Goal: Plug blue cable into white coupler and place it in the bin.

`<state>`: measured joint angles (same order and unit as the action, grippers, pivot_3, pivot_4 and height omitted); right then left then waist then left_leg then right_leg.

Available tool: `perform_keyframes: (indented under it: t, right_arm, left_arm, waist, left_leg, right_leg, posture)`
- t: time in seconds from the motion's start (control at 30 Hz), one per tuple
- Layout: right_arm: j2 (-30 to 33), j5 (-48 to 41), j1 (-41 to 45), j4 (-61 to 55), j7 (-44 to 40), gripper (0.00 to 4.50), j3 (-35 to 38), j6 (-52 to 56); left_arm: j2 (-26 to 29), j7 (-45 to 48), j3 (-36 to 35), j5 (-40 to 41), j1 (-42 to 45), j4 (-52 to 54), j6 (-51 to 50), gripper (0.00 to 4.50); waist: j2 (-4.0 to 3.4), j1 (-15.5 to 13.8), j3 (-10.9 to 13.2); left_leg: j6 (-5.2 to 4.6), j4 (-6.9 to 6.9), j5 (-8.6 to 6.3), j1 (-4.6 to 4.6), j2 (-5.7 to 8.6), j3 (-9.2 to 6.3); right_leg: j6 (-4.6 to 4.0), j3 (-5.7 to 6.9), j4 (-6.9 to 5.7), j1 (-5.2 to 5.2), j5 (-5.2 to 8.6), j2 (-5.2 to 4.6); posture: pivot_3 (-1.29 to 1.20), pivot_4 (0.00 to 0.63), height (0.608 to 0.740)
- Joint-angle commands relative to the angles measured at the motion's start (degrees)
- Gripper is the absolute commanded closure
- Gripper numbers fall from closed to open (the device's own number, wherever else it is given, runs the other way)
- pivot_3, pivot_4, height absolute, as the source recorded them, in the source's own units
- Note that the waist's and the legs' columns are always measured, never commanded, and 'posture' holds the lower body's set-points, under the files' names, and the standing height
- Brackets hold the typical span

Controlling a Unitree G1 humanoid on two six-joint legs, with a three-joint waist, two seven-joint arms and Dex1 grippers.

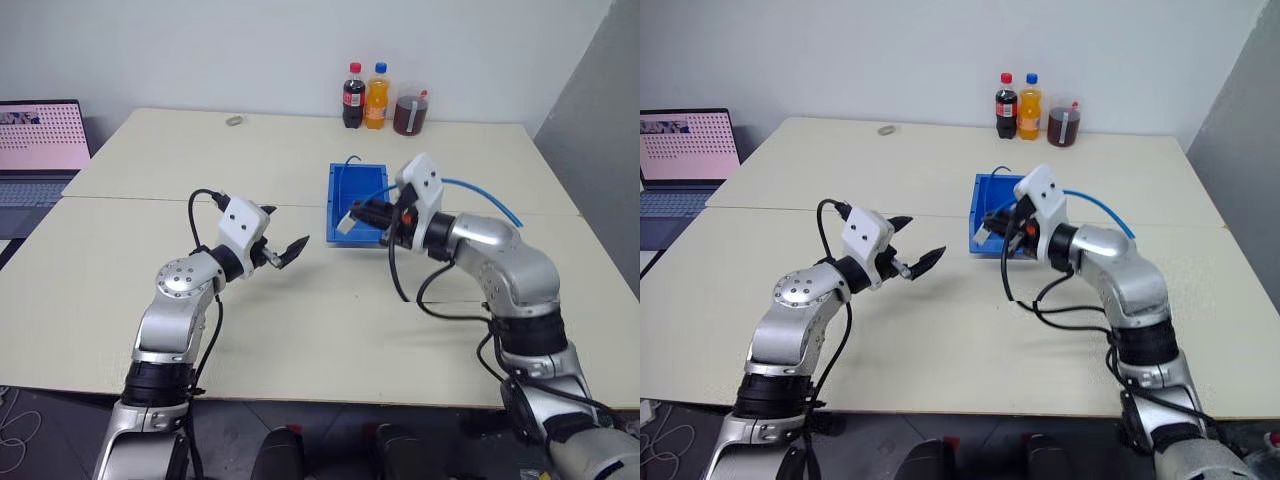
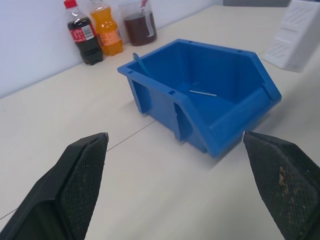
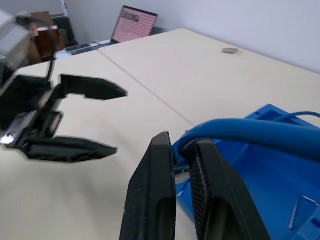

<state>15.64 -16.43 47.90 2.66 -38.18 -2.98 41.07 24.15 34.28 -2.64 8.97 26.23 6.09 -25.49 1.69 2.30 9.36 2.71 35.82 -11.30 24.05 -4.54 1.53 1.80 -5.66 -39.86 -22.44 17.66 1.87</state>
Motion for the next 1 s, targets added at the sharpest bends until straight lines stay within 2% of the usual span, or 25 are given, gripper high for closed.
perform_keyframes:
  t: [0.03,0.07,0.13,0.2,0.3,0.47,0.63,0.83,0.93,1.0]
  right_arm:
    - [-0.40,2.13,8.83,15.50,0.08,4.39,1.11,-7.82]
    - [-0.51,2.94,11.69,21.19,-0.17,4.39,0.89,-10.11]
    - [-0.66,5.11,18.38,34.19,-1.46,3.68,-0.07,-14.43]
    - [-0.22,8.19,25.08,46.95,-3.69,3.23,-1.80,-18.34]
    - [0.48,11.30,30.26,57.00,-6.60,2.47,-3.07,-22.00]
    - [3.91,16.45,33.86,63.33,-15.09,1.24,-6.41,-25.22]
    - [8.96,20.63,32.33,61.74,-26.15,0.01,-10.45,-27.75]
    - [13.15,18.77,26.30,51.61,-31.92,0.01,-8.59,-25.08]
    - [13.54,15.12,20.26,40.82,-26.37,0.01,-3.45,-19.94]
    - [12.00,13.49,11.03,26.96,-15.36,0.01,3.07,-16.24]
  left_arm:
    - [-0.41,-1.75,-0.47,1.48,2.59,3.30,-2.85,0.00]
    - [-0.51,-1.72,-0.13,1.55,2.99,3.27,-3.02,0.00]
    - [-0.68,-1.49,0.68,1.56,3.51,3.34,-3.32,0.00]
    - [-0.76,-0.99,1.60,1.57,3.90,3.32,-3.17,0.00]
    - [-0.72,-1.13,1.86,1.80,4.23,2.95,-3.02,0.00]
    - [0.51,-1.52,1.00,1.57,4.17,1.21,-2.48,0.00]
    - [2.78,-0.74,0.06,1.82,4.64,-2.03,-2.62,0.00]
    - [5.14,0.87,-1.64,3.10,5.15,-5.36,-2.15,0.00]
    - [6.25,-0.33,-3.00,2.94,5.31,-7.09,-2.57,0.00]
    - [7.12,-1.49,-4.47,2.52,3.96,-6.66,-1.49,0.00]
  waist:
    - [-0.01,0.23,0.04]
    - [-0.01,0.39,0.11]
    - [0.02,0.77,0.26]
    - [0.03,0.97,0.34]
    - [0.03,0.96,0.34]
    - [0.01,0.75,0.38]
    - [-0.01,0.76,0.46]
    - [-0.02,0.87,0.49]
    - [-0.02,0.87,0.49]
    - [-0.02,0.86,0.49]
  left_leg:
    - [0.00,0.00,0.00,0.00,0.00,0.00]
    - [0.00,0.00,0.00,0.00,0.00,0.01]
    - [0.00,-0.02,0.00,0.05,0.01,0.03]
    - [0.00,-0.05,0.00,0.12,0.01,0.07]
    - [0.01,-0.06,0.01,0.44,0.02,0.08]
    - [0.06,-0.07,0.00,0.85,0.02,0.15]
    - [0.14,-0.07,-0.05,0.86,0.06,0.19]
    - [0.14,-0.02,-0.05,0.84,0.04,0.17]
    - [0.15,0.00,-0.05,0.84,0.03,0.14]
    - [0.15,0.01,-0.05,0.84,0.01,0.14]
  right_leg:
    - [-0.01,0.00,-0.01,-0.01,0.00,0.00]
    - [-0.01,-0.01,-0.01,-0.02,0.00,0.00]
    - [-0.04,-0.02,0.00,-0.06,-0.01,0.00]
    - [-0.30,-0.04,0.01,-0.17,-0.16,-0.01]
    - [-0.32,-0.05,-0.03,-0.51,-0.18,-0.02]
    - [-0.37,-0.03,-0.04,-0.87,-0.18,-0.08]
    - [-0.38,-0.04,0.00,-0.87,-0.16,-0.13]
    - [-0.37,-0.02,-0.08,-0.87,-0.16,-0.10]
    - [-0.37,0.00,-0.09,-0.85,-0.16,-0.10]
    - [-0.37,-0.01,-0.11,-0.85,-0.16,-0.10]
  posture:
    - [0.00,0.150,0.740]
    - [0.00,0.150,0.740]
    - [0.00,0.150,0.740]
    - [0.00,0.150,0.740]
    - [0.00,0.150,0.740]
    - [0.00,0.150,0.740]
    - [0.00,0.150,0.740]
    - [0.00,0.150,0.740]
    - [0.00,0.150,0.740]
    - [0.00,0.150,0.740]
